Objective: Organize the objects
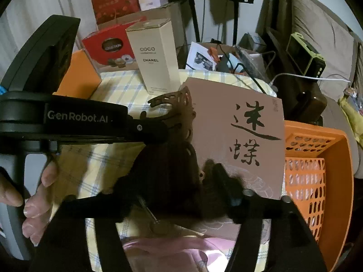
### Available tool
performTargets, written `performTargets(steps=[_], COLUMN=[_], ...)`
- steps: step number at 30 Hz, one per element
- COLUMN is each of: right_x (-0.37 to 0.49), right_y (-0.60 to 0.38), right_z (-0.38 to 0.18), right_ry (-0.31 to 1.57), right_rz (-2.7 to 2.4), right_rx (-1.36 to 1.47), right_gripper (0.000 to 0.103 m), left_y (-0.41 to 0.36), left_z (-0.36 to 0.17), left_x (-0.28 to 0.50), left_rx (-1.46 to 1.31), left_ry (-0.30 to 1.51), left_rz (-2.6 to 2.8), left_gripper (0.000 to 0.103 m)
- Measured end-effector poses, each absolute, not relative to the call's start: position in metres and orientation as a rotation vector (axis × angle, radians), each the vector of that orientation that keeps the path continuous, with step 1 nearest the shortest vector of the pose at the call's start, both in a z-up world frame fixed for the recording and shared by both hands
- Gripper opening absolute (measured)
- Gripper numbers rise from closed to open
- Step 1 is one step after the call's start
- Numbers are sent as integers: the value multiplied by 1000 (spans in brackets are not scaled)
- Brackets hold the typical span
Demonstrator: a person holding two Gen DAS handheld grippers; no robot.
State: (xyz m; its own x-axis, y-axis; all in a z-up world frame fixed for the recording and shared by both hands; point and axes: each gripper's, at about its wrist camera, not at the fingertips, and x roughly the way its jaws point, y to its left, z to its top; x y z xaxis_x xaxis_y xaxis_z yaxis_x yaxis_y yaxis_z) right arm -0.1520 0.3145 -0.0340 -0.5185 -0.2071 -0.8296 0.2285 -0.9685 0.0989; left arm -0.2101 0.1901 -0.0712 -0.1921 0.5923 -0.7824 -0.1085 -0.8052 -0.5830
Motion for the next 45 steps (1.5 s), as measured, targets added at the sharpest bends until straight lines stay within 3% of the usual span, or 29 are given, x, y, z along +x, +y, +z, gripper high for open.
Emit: performTargets(steps=[3, 12, 29, 35, 45], right_x=[-151, -151, -143, -134, -121], right_y=[312, 305, 306, 284, 251], right_z=[-34, -37, -22, -11, 30], right_ry=[10, 38, 64, 154, 203], right_rz=[-2540, -2559, -2563, -2569, -2578], right_rx=[1381, 1396, 1372, 1342, 1258], right_gripper=[77, 78, 27, 20, 20], left_y=[191, 192, 182, 170, 125], left_z=[-68, -51, -31, -15, 29], left_x=[-208, -206, -196, -191, -176], left_rx=[-1619, -1616, -1552, -1531, -1445], left_ry=[-563, -591, -576, -571, -605], left_rz=[2046, 2025, 2024, 2045, 2089], left_gripper=[18, 8, 6, 6, 6])
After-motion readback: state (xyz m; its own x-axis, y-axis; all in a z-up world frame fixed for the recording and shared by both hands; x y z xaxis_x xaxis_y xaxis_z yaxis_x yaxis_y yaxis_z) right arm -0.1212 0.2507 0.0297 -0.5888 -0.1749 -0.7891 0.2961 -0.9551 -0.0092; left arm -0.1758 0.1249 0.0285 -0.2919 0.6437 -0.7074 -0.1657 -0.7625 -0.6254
